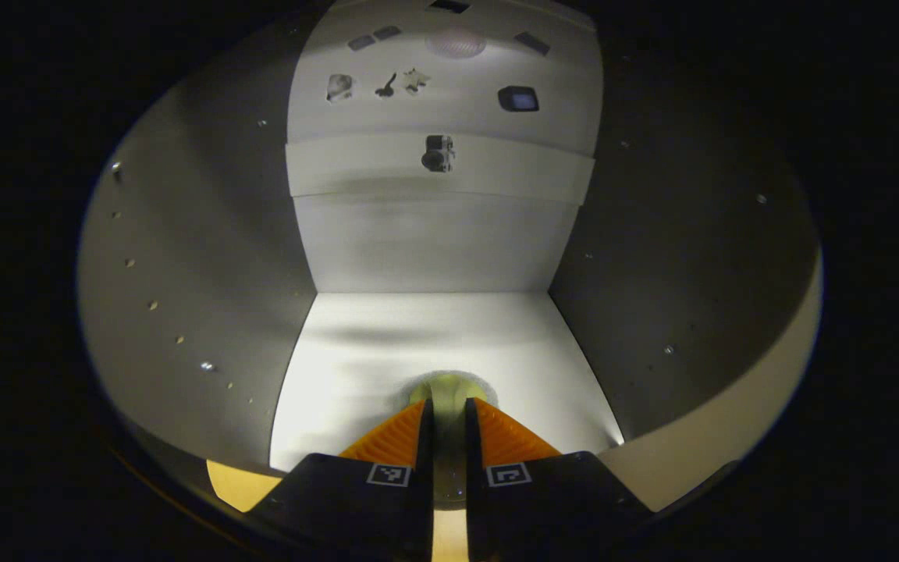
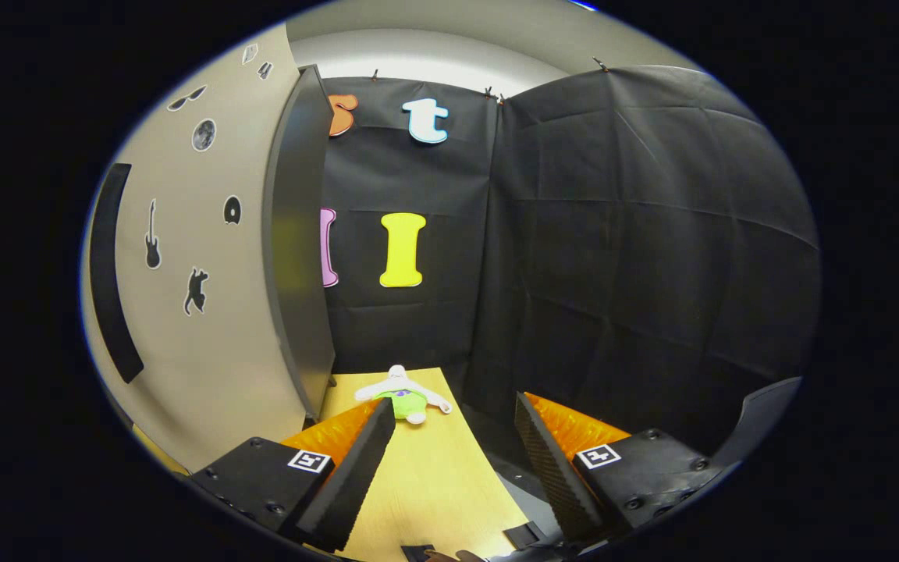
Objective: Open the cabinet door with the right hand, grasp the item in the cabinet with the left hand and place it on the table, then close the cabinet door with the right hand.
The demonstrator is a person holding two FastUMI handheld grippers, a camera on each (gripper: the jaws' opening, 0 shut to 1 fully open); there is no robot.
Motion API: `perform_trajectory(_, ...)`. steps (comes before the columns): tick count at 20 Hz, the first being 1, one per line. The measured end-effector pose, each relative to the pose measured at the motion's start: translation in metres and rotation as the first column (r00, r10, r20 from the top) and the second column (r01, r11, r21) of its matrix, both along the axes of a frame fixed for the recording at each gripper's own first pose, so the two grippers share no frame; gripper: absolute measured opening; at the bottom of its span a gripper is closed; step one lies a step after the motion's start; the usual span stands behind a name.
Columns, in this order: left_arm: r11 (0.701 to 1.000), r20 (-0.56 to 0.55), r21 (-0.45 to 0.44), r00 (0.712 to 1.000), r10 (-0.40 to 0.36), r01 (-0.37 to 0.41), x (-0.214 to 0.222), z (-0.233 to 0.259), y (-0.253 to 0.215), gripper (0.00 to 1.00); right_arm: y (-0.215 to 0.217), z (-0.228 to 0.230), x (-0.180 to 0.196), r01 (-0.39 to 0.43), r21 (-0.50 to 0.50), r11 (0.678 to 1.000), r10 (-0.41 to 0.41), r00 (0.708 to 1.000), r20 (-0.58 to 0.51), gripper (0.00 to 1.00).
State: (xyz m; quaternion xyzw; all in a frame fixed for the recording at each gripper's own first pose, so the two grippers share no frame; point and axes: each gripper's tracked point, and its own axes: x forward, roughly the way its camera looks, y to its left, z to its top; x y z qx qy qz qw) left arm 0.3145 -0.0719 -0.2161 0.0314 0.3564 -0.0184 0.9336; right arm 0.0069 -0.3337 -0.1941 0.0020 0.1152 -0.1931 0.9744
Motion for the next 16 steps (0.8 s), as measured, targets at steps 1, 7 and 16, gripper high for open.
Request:
perform_trajectory(1, 1.000, 0.001, -0.016, 1.000, -0.009, 0.009, -0.018, 0.003, -0.003, 0.19, 0.004, -0.001, 0.001, -0.015, 0.012, 1.000, 0.015, 1.000, 0.000, 0.98)
perform_trajectory(7, 0.996, 0.014, -0.093, 1.000, 0.001, 0.000, -0.116, 0.018, 0.004, 0.21, 0.023, 0.000, 0.010, -0.084, 0.012, 0.996, 0.084, 0.996, 0.006, 0.98)
perform_trajectory(16, 0.970, -0.123, -0.192, 0.984, 0.129, -0.151, -0.239, -0.102, 0.025, 0.21, 0.057, 0.010, 0.034, -0.154, -0.003, 0.988, 0.154, 0.988, 0.025, 0.98)
